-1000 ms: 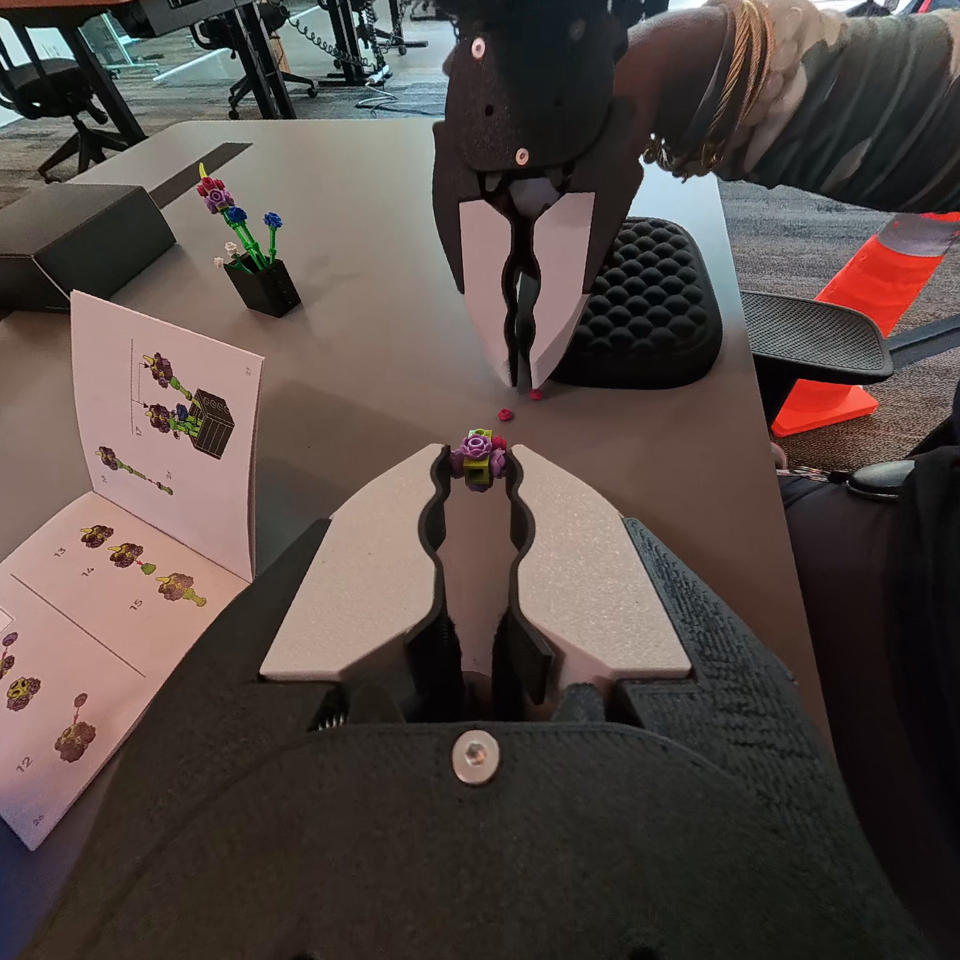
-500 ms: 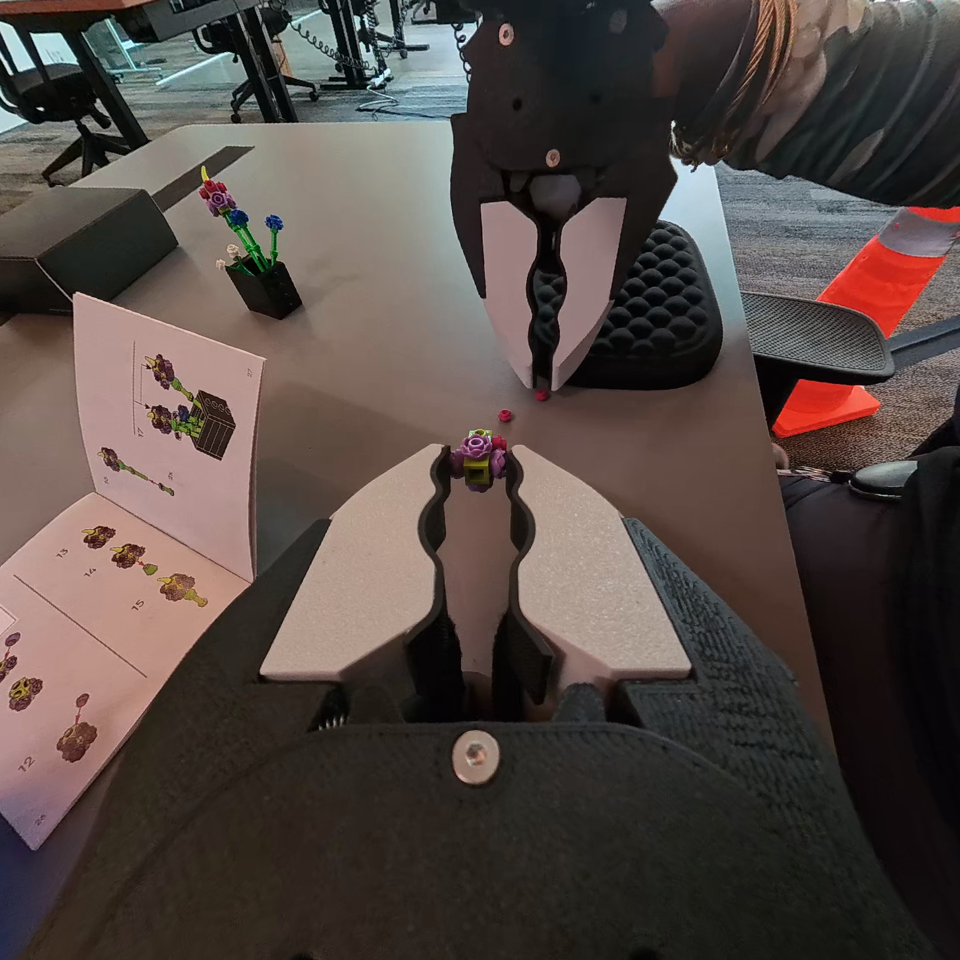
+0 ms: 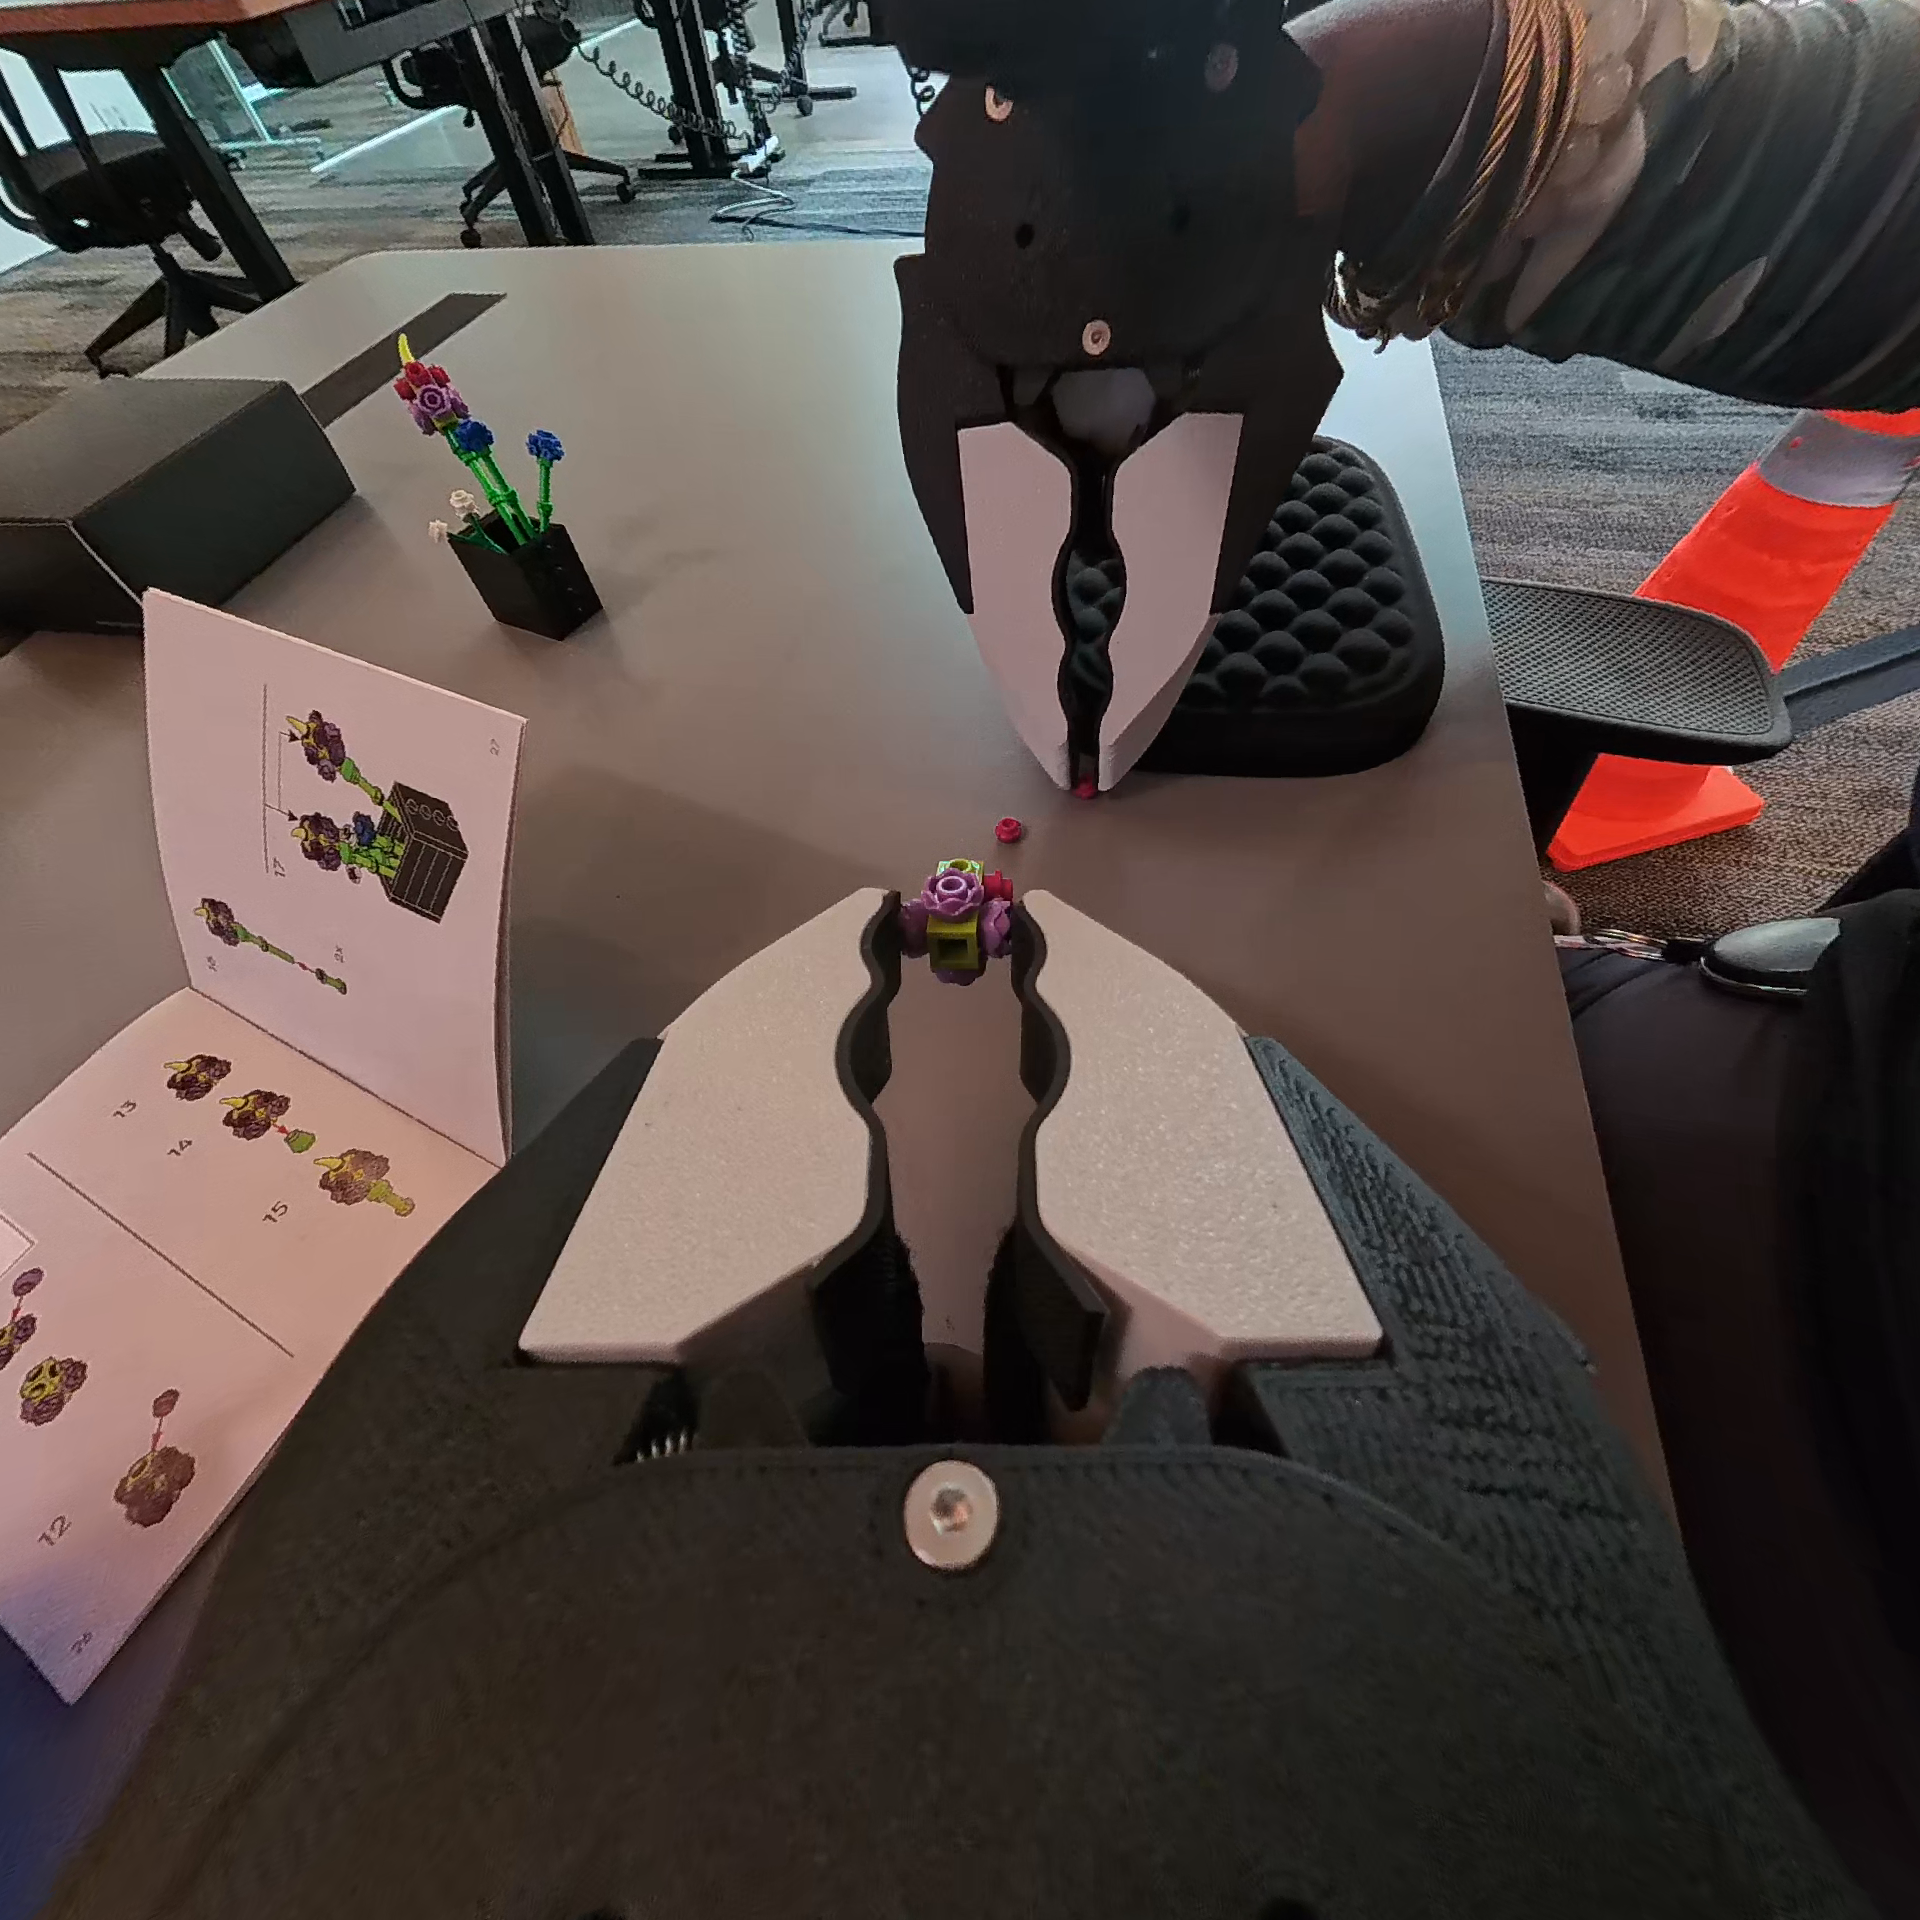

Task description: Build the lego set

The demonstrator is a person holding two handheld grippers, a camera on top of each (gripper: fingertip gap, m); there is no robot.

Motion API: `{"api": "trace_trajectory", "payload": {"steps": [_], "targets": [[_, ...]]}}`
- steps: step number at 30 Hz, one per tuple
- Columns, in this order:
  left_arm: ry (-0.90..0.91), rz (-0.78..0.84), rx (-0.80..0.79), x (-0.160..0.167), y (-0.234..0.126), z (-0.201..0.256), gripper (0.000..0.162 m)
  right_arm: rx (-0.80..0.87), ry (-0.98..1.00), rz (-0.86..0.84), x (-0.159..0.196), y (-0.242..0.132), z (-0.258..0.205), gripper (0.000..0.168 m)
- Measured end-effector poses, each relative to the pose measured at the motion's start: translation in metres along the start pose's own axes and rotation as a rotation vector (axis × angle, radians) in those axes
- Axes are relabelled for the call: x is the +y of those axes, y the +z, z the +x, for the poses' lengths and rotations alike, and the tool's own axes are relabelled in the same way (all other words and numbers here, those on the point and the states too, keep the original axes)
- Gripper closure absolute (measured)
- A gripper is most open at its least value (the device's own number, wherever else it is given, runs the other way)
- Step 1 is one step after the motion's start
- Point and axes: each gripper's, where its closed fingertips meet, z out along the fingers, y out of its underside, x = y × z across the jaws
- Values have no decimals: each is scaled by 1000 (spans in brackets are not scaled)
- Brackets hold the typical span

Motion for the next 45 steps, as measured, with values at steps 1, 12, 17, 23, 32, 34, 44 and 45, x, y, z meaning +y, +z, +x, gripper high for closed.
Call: {"api": "trace_trajectory", "payload": {"steps": [1, 12, 17, 23, 32, 34, 44, 45], "targets": [[-1, 1, 0, 0, 0, 0, 142, 5, -1, 6, 0, 0, 0, 163], [-40, 36, -12, -4, -3, -5, 142, 241, 30, 634, -108, -57, 7, 164], [93, -68, -3, 8, 6, 7, 142, 188, 95, 553, -102, -31, 4, 164], [118, -97, 5, 12, 8, 10, 142, 182, 70, 471, -99, -23, 4, 164], [152, -53, -31, 7, 5, 9, 143, 187, 58, 477, -103, -22, 3, 164], [179, -22, -52, 4, 2, 9, 143, 199, 46, 479, -106, -25, 1, 164], [383, 74, -176, -7, -8, 12, 144, 355, -50, 406, -113, -30, -6, 164], [407, 73, -189, -7, -8, 12, 144, 370, -56, 399, -112, -30, -6, 164]]}}
